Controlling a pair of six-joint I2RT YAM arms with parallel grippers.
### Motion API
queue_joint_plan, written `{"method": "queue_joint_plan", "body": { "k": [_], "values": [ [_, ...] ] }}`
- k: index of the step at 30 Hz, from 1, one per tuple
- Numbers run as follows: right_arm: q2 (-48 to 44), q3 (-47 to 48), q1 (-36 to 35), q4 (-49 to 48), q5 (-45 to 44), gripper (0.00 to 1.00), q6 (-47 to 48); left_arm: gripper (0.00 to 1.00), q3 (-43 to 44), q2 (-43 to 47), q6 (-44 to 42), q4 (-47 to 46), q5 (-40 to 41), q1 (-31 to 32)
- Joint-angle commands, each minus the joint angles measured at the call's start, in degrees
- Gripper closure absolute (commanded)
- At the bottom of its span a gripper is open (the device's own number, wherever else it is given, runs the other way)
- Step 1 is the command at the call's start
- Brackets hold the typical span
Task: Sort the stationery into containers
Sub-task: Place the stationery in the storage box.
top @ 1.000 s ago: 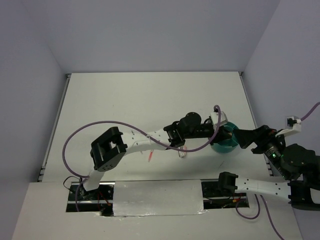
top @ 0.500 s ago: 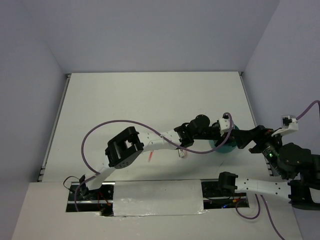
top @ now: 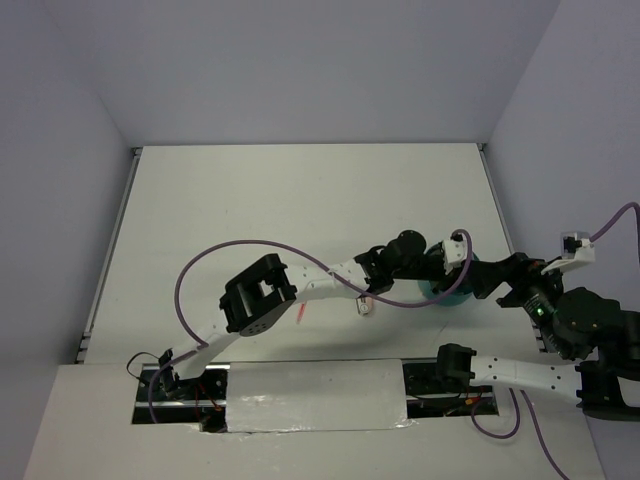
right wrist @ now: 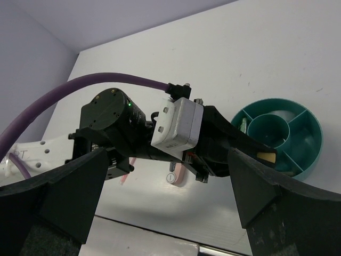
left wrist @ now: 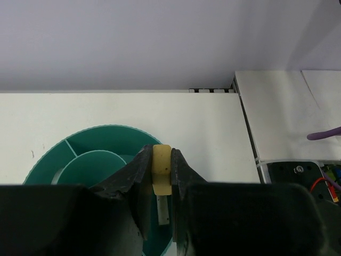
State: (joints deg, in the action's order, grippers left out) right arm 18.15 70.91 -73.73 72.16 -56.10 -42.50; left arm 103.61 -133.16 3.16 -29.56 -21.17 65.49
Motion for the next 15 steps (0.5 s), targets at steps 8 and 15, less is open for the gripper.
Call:
{"method": "queue_joint_plan", "body": {
  "k": [8,15],
  "values": [
    [0.04,-0.78,-0.01,-3.43,0.55,0.0,1.02,0.78,0.8,-2.01,-1.31,-4.89,-1.95,-0.89],
    [0.13,-0.78,-0.09,-4.22,0.73,0.0,1.98,0.75,0.8,-2.71,-1.75,-5.07,-1.59,-1.16]
  ]
}}
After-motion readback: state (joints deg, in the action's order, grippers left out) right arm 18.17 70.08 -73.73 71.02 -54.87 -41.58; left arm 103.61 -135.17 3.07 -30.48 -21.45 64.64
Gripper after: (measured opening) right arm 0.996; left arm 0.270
